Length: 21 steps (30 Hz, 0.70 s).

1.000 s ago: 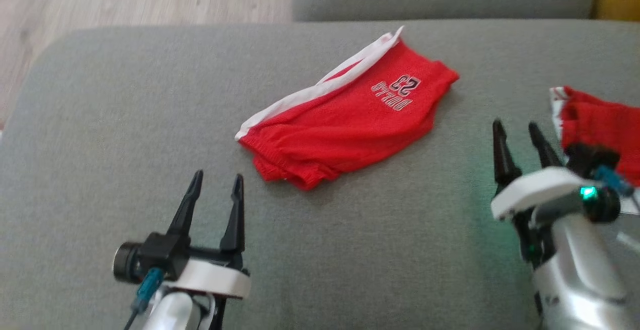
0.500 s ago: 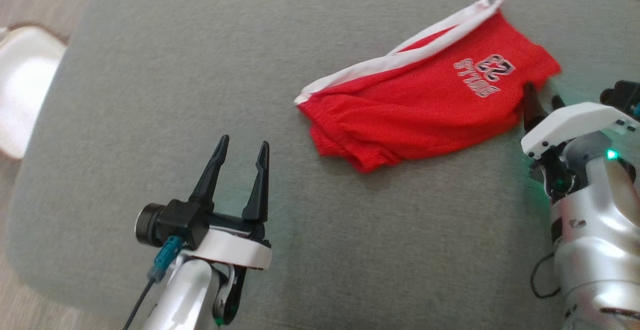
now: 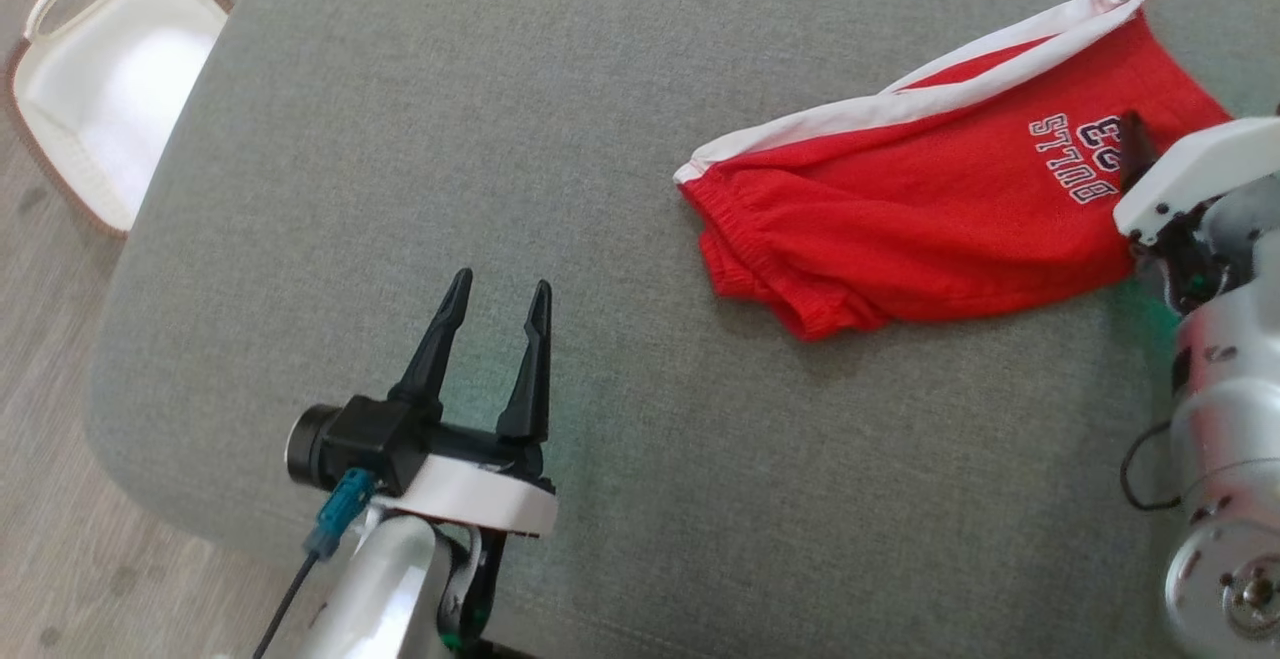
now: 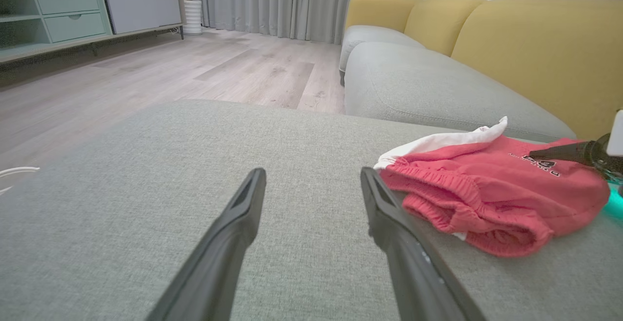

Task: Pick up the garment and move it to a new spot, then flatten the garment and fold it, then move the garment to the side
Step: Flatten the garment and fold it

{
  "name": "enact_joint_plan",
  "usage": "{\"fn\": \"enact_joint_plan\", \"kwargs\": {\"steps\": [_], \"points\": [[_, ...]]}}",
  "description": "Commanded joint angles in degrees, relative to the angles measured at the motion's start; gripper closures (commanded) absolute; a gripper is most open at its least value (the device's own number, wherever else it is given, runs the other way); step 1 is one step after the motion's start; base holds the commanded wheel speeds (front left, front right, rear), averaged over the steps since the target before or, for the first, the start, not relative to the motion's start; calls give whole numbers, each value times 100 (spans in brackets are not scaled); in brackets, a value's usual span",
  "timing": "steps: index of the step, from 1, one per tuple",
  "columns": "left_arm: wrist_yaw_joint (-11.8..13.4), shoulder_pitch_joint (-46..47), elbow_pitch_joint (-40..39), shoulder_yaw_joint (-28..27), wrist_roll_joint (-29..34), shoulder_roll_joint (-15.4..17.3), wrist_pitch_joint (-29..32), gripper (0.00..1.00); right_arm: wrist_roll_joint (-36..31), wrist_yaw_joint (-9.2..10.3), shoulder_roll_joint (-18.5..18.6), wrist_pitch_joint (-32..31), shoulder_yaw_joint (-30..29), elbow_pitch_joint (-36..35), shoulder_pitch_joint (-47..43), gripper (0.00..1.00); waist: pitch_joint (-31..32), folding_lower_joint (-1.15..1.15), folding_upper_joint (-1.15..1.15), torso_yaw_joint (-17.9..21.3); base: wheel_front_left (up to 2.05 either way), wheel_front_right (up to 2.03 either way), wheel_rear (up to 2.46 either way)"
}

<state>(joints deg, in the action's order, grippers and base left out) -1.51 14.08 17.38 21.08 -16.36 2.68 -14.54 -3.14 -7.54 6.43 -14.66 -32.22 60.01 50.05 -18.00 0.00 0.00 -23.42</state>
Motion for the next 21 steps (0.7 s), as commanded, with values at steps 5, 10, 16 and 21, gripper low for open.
{"fn": "enact_joint_plan", "kwargs": {"steps": [5, 10, 16, 21], "points": [[90, 279, -217, -58, -100, 21, -46, 0, -354, 5, -201, -204, -149, 213, 57, 4, -110, 0, 0, -61, 0, 0, 0], [132, 324, -200, -42, -111, 21, -46, 0, -374, 5, -286, 68, -131, 302, 231, 100, -111, 0, 0, 15, 0, 0, 0], [133, 308, -170, -78, -52, 21, -46, 0, 54, 5, -337, 794, -46, 377, 299, 100, 67, 0, 0, 274, 0, 0, 0], [79, 193, -146, -188, 90, 21, -46, 0, 807, 5, -352, 1435, 162, 412, 68, 100, 384, 0, 0, 664, 0, 0, 0]]}}
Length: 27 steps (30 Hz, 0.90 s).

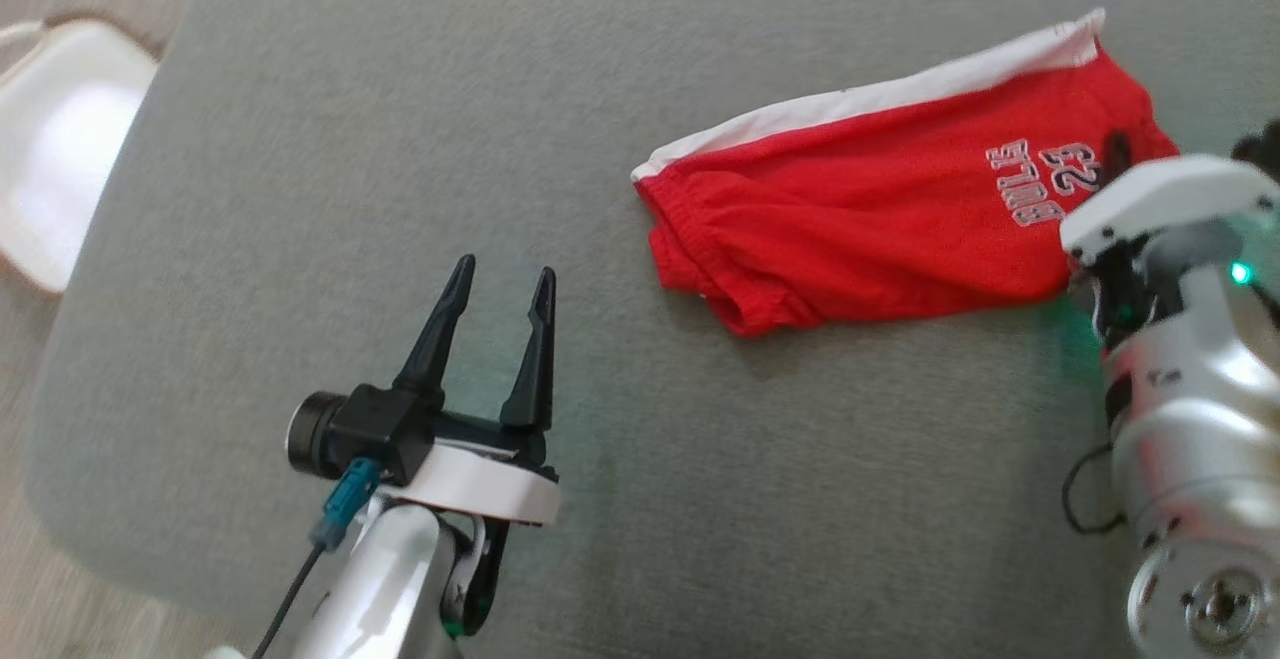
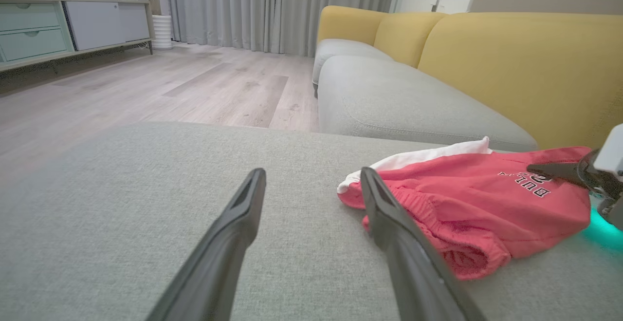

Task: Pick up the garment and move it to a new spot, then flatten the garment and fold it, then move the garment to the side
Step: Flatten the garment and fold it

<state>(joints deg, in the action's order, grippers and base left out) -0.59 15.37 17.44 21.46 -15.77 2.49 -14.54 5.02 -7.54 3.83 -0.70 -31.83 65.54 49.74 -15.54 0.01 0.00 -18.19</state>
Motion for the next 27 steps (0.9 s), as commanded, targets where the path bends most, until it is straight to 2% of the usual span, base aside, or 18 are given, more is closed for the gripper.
{"fn": "enact_joint_plan", "kwargs": {"steps": [1, 12, 19, 27], "points": [[-22, 30, -143, -252, 54, 39, -46, 0, 144, 5, -92, 154, 183, -130, 31, 100, 205, -1, 0, 219, 0, 0, 0], [-142, -348, -246, -490, 249, 39, -46, 0, 1365, 5, -94, 1209, 823, -59, -965, 100, 872, -1, 0, 900, 0, 0, 0], [-239, -603, -320, -597, 391, 39, -46, 0, 2179, 5, -95, 1488, 1466, 59, -1306, 100, 1122, -1, 0, 1155, 0, 0, 0], [-289, -652, -326, -622, 452, 39, -46, 0, 2830, 5, -95, 1560, 2182, -115, -1522, 100, 1213, -1, 0, 1214, 0, 0, 0]]}}
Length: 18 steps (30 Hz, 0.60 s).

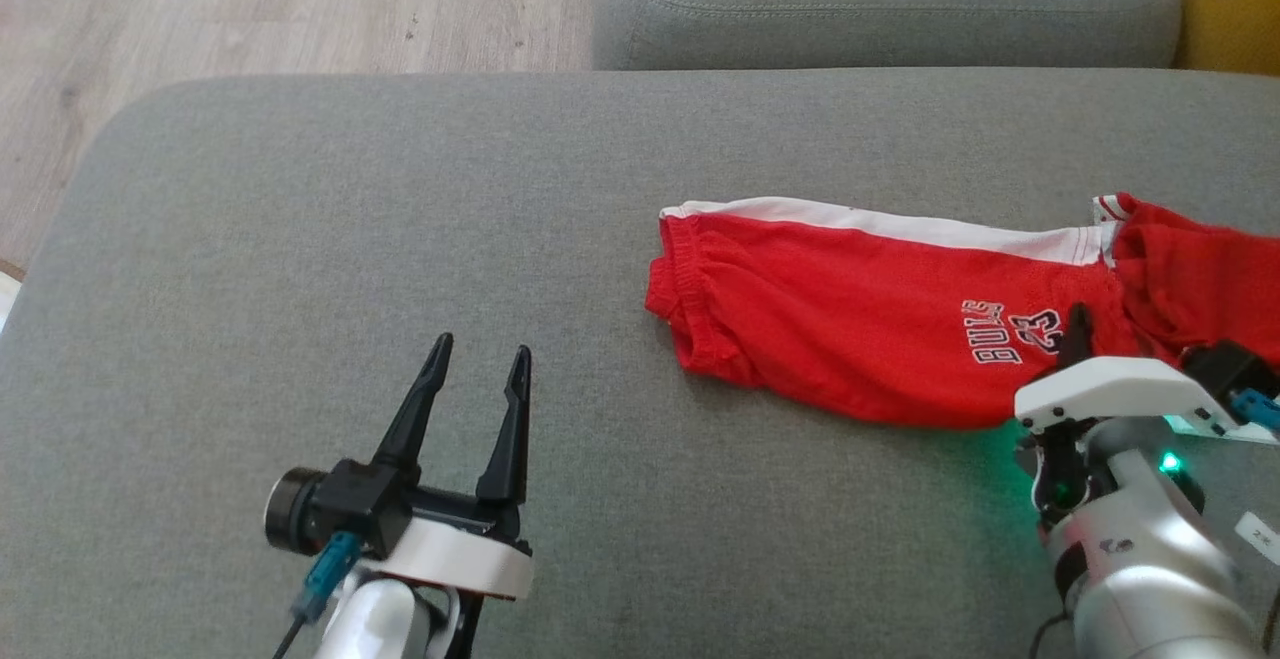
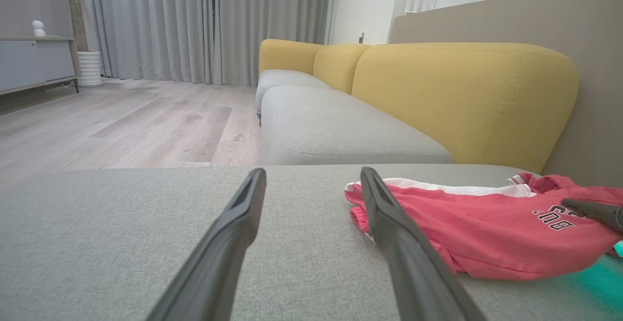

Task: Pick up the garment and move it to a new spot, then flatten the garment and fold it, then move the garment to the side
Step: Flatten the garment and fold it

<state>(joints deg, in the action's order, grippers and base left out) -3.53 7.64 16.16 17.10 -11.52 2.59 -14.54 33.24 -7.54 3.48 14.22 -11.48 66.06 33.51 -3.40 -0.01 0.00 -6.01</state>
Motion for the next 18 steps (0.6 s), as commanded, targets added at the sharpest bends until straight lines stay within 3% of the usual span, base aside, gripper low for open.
{"fn": "enact_joint_plan", "kwargs": {"steps": [1, 18], "points": [[3, 114, -199, -175, 30, 29, -46, 0, 69, 5, -60, 71, 235, -199, 85, 100, 2, 1, 0, -10, 0, 0, 0], [-15, 21, -106, -215, 68, 29, -46, 0, 472, 5, -60, 77, 842, -866, 296, 100, 80, 1, 0, -391, 0, 0, 0]]}}
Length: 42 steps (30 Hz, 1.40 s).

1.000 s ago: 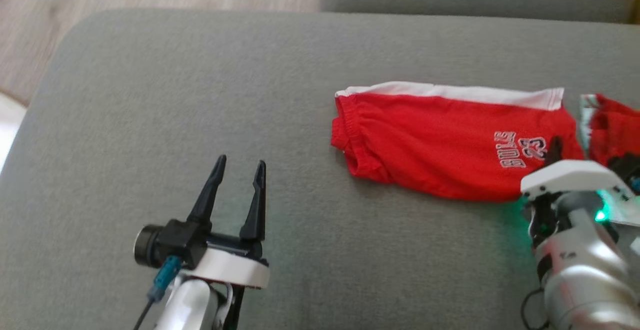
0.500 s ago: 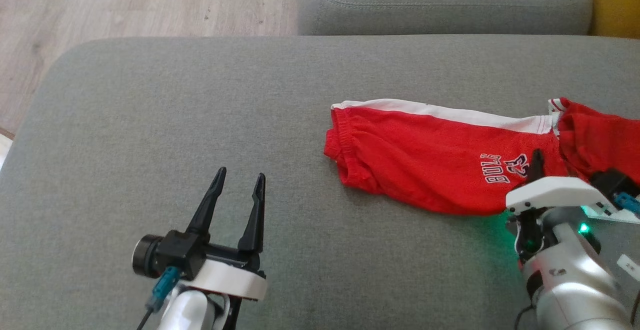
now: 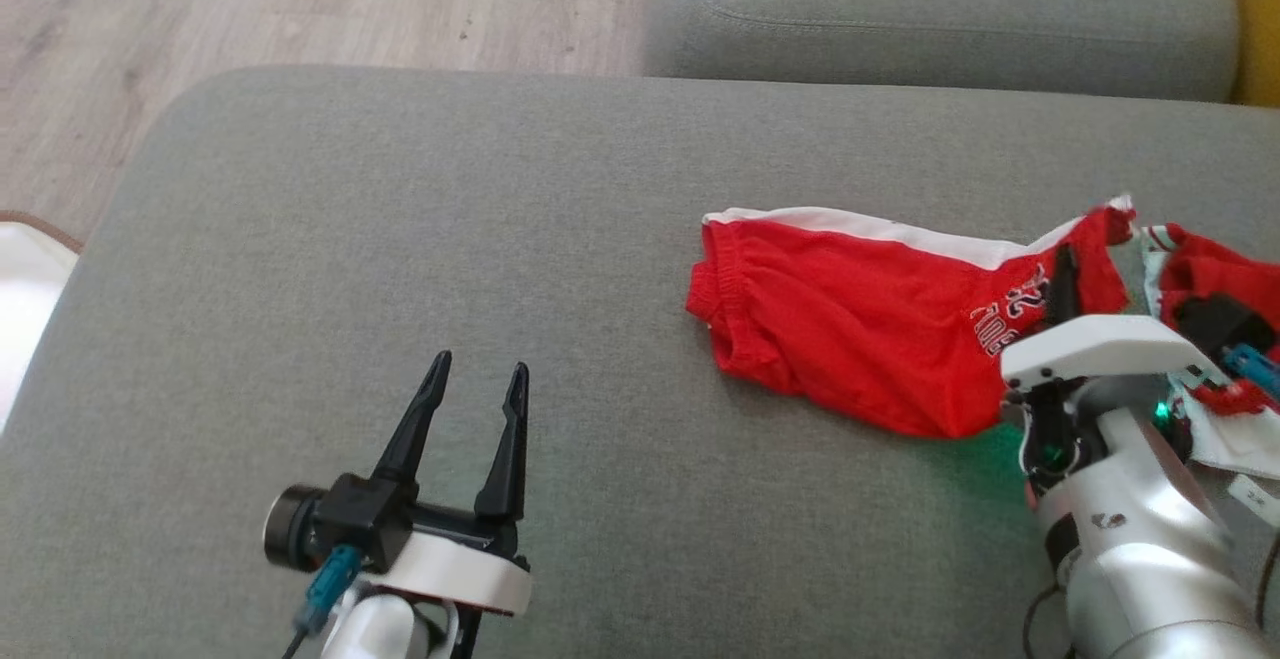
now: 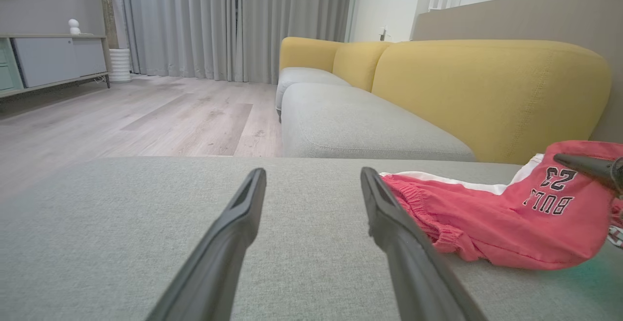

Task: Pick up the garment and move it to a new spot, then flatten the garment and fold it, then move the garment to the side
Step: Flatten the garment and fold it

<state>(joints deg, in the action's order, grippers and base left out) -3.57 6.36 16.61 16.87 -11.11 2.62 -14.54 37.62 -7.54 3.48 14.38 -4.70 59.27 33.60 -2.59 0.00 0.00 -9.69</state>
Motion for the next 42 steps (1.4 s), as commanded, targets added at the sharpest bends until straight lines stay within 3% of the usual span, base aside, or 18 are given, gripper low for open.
{"fn": "enact_joint_plan", "kwargs": {"steps": [1, 14, 26, 27, 28, 36, 42], "points": [[-11, 158, -152, -181, 20, 26, -46, 0, 101, 5, -60, 62, 271, -218, 317, 100, -8, 0, 0, -62, 0, 0, 0], [51, 223, -81, -32, -99, 26, -46, 0, 1504, 5, -60, 60, 2579, -668, 286, 100, -10, 0, 0, -539, 0, 0, 0], [65, 283, -34, 27, -135, 26, -46, 0, 2026, 5, -60, 14, 3893, -342, 349, 100, -137, 0, 0, -880, 0, 0, 0], [69, 285, -28, 24, -138, 26, -46, 0, 2042, 5, -60, 12, 4021, -283, 364, 88, -146, 0, 0, -887, 0, 0, 0], [71, 290, -26, 22, -139, 26, -46, 0, 2057, 5, -60, 15, 4148, -256, 381, 0, -158, 0, 0, -889, 0, 0, 0], [98, 313, -34, -75, -121, 26, -46, 0, 2238, 5, -60, -76, 5452, -783, 326, 0, -133, 0, 0, -655, 0, 0, 0], [85, 307, -135, -201, -71, 26, -46, 0, 2081, 5, -60, 35, 5621, -817, 482, 0, -17, 0, 0, -251, 0, 0, 0]]}}
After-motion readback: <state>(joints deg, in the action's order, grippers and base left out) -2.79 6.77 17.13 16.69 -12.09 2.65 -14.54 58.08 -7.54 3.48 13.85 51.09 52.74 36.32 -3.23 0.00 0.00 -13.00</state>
